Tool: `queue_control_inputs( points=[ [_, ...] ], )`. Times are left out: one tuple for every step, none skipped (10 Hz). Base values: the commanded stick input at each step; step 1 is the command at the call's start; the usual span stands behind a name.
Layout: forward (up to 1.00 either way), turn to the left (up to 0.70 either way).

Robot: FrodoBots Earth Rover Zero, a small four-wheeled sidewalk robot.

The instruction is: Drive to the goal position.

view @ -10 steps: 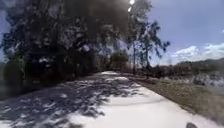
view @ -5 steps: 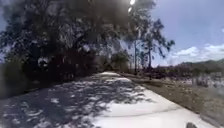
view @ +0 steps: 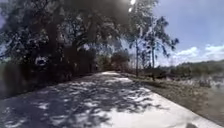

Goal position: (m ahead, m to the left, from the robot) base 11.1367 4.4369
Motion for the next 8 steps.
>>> queue_control_inputs(
  points=[
    [0.7, 0.0],
    [0.7, 0.0],
    [0.7, 0.0],
    [0.7, 0.0],
    [0.7, 0.0],
    [0.7, 0.0],
    [0.7, 0.0],
    [0.7, 0.0]
  ],
)
